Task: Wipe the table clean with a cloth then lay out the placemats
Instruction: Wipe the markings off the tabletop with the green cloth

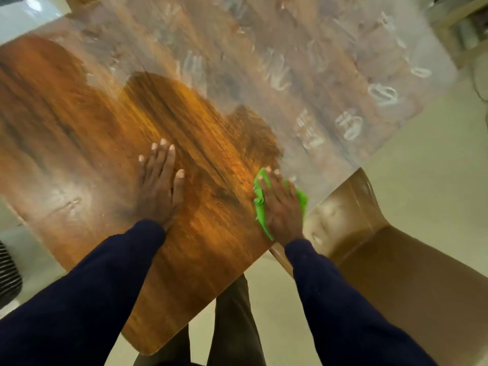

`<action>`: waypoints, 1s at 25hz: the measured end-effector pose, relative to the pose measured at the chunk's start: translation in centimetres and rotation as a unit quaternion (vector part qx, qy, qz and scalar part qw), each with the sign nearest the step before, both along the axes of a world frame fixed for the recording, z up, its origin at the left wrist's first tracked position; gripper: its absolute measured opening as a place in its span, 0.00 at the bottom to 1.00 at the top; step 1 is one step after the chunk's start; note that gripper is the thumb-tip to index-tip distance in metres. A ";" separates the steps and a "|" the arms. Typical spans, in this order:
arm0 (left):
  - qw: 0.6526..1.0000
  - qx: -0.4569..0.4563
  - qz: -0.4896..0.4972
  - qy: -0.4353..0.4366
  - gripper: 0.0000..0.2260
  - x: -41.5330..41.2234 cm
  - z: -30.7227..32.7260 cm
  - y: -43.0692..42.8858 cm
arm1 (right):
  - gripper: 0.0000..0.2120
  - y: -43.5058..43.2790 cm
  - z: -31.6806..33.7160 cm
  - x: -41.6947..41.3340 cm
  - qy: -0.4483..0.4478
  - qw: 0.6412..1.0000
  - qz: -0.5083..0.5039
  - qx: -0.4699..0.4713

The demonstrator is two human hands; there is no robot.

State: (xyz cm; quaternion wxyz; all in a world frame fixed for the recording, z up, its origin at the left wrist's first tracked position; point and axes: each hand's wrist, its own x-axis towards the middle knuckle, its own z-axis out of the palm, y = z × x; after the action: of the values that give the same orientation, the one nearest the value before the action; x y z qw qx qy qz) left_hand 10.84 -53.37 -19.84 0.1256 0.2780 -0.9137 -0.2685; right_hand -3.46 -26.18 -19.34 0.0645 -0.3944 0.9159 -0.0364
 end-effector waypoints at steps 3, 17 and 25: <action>0.999 0.002 -0.037 -0.003 0.25 -4.1 -0.2 2.3 | 0.26 -1.3 0.3 -5.9 0.008 0.994 -0.106 -0.021; 0.993 -0.079 -0.078 -0.037 0.25 -8.3 -1.9 7.2 | 0.27 6.3 -0.2 -10.0 -0.004 0.999 -0.043 -0.004; 0.992 -0.100 -0.071 -0.038 0.25 -8.4 -2.1 7.2 | 0.27 -2.4 0.3 -13.3 0.001 1.000 -0.014 -0.015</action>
State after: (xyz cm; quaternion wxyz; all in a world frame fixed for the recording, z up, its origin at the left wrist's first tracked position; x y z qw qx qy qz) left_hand 2.42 -46.13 -21.90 0.0990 0.2084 -0.9574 -0.1736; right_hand -16.81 -28.62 -19.08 0.0575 -0.3827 0.9207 -0.0507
